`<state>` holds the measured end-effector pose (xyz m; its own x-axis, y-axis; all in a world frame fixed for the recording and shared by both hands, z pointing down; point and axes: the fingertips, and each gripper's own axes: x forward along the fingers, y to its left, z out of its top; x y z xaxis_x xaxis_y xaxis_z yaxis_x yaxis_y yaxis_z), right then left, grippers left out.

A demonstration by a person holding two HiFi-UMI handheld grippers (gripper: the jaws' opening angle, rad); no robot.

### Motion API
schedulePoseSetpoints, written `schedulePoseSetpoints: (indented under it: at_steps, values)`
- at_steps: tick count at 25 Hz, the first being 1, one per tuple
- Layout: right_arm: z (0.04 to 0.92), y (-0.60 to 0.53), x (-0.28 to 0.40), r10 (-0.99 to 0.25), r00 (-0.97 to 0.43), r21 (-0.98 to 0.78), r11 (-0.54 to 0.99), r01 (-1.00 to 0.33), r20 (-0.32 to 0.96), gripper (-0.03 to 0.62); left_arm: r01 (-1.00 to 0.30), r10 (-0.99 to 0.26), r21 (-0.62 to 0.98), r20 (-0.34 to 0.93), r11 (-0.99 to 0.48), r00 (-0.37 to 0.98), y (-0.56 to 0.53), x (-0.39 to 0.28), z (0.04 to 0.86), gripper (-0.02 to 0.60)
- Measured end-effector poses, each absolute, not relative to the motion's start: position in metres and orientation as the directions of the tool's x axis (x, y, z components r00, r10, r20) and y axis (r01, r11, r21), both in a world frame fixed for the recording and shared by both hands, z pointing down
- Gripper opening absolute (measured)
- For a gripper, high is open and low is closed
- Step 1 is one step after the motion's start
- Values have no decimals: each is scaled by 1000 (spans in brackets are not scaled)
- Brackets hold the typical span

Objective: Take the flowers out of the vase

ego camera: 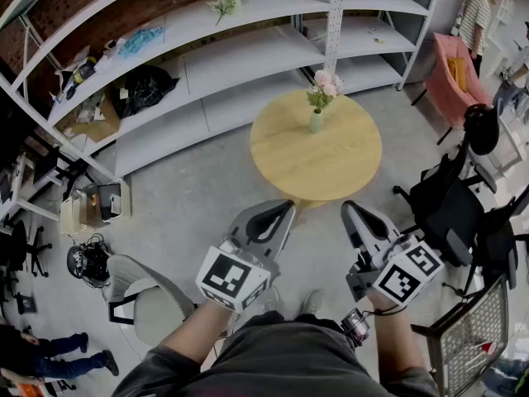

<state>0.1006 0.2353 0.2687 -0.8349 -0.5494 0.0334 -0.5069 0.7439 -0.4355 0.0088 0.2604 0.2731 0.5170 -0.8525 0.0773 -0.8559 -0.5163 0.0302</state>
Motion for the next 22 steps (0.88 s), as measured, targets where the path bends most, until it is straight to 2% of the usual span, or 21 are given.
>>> schedulePoseSetpoints:
  at_steps: [22]
  values:
    - [278, 245, 38, -649, -760, -471, 666, -579, 16, 14, -816, -814, 40, 56, -577, 578, 259, -74, 281, 9]
